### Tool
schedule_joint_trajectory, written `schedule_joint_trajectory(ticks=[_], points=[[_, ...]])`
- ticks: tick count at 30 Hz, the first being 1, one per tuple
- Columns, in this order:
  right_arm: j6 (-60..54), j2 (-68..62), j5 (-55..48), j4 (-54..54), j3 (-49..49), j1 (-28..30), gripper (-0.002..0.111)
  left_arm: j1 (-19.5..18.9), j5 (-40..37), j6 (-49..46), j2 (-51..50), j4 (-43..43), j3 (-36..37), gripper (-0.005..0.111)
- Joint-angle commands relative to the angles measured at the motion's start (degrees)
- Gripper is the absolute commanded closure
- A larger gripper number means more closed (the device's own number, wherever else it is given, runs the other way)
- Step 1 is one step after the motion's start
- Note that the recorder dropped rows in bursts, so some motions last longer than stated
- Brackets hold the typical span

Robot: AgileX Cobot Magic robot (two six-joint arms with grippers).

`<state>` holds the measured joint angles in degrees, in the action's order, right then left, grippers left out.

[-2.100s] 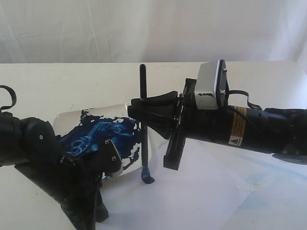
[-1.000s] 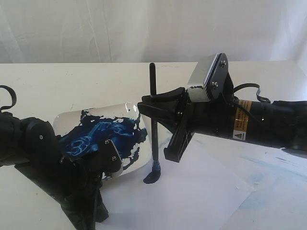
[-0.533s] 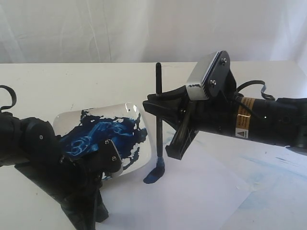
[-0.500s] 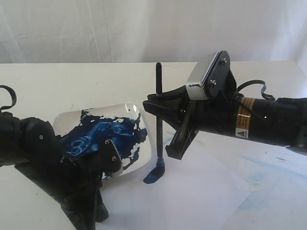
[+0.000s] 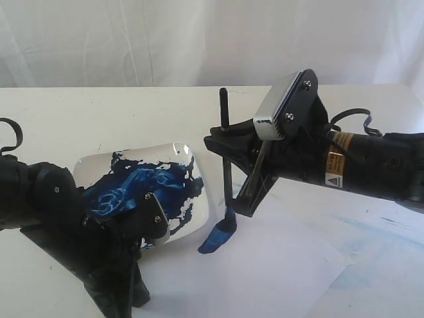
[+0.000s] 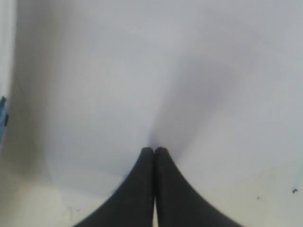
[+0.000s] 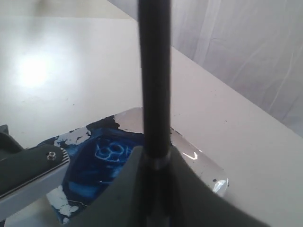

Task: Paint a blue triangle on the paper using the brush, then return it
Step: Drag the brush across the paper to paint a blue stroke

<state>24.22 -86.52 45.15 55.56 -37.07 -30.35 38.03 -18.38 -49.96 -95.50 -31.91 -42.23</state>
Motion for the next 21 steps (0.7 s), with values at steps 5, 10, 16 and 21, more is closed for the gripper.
schedule_joint_trajectory(ticks=[5,10,16,21], points=[[-6.41,-0.22,-4.84,-4.80,0.16,0.18,0.108,0.38,-0.65,0.11,-0.90,-0.19,0.45,0.107],[-7.23,-0.22,-5.69,-4.78,-0.21,0.18,0.108,0.38,-0.65,0.11,-0.90,-0.19,0.45,0.107],[-7.99,-0.22,-6.41,-4.78,-0.44,0.18,0.108,0.38,-0.65,0.11,-0.90,-0.19,0.45,0.107],[-8.75,-0.22,-6.28,-4.91,-0.78,0.18,0.108,0.38,-0.65,0.11,-0.90,-0.19,0.45,0.107]])
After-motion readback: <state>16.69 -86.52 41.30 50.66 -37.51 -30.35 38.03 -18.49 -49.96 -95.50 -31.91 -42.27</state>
